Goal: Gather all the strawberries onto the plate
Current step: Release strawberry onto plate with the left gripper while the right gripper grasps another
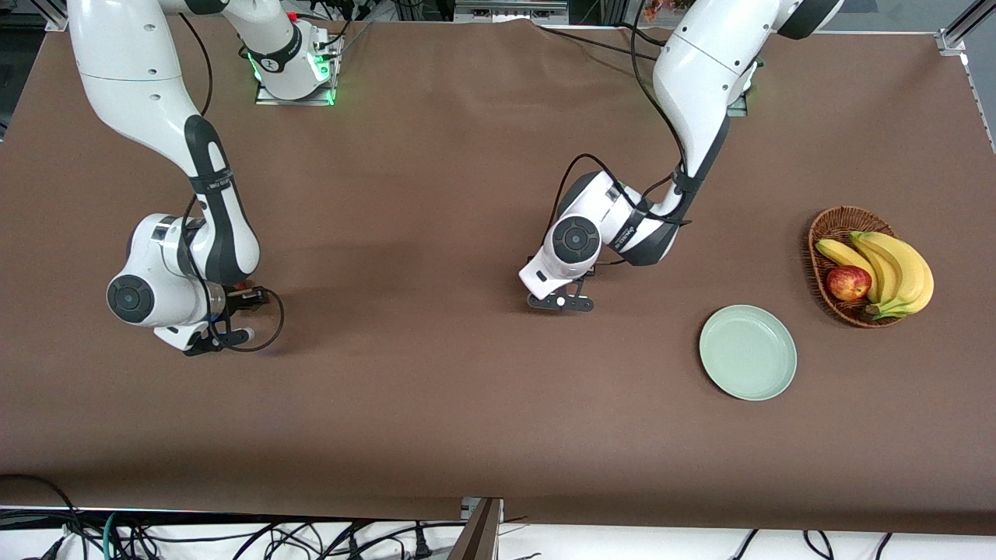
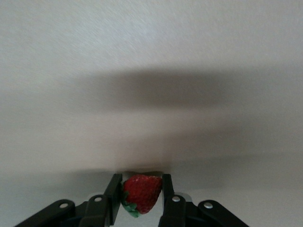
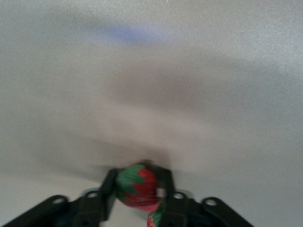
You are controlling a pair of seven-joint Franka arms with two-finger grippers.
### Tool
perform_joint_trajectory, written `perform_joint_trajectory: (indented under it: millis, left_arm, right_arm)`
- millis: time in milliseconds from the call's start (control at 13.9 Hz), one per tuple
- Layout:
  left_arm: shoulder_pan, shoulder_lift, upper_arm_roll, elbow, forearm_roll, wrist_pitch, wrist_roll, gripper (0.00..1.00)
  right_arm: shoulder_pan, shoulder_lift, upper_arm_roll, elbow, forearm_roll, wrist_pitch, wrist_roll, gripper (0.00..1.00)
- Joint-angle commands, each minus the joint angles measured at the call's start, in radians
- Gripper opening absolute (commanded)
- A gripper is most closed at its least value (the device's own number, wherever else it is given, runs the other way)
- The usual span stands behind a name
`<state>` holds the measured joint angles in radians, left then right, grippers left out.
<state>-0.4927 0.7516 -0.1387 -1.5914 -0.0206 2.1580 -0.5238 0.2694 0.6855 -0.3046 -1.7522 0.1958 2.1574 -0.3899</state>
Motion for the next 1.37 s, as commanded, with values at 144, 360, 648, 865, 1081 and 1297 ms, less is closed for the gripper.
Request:
perform_joint_trajectory:
  millis: [144, 360, 648, 865, 1081, 1297]
  left_arm:
    - [0.093, -0.124, 0.022, 0.028, 0.024, -0.2, 0.013, 0.12]
    - [0.251, -0.138, 0.025, 0.092, 0.024, -0.32, 0.309, 0.17]
    - [0.428, -0.129, 0.027, 0.103, 0.083, -0.314, 0.706, 0.17]
    - [0.477, -0.062, 0.063, 0.134, 0.117, -0.215, 0.871, 0.17]
    - [0.502, -0.006, 0.07, 0.123, 0.126, -0.078, 0.95, 0.17]
    - [0.505, 0.003, 0.07, 0.12, 0.125, -0.073, 0.952, 0.35]
  right_arm:
    - [0.004, -0.032, 0.005, -0.032, 0.011, -0.014, -0.017, 0.22]
    - [0.004, -0.04, 0.022, 0.003, 0.022, -0.063, 0.0, 0.2]
    - [0.005, -0.06, 0.116, 0.048, 0.034, -0.108, 0.174, 0.19]
    - [0.005, -0.066, 0.275, 0.097, 0.034, -0.106, 0.502, 0.19]
    - [0.063, -0.037, 0.386, 0.183, 0.036, -0.065, 0.863, 0.19]
    - [0.181, 0.044, 0.427, 0.311, 0.068, 0.028, 1.147, 0.19]
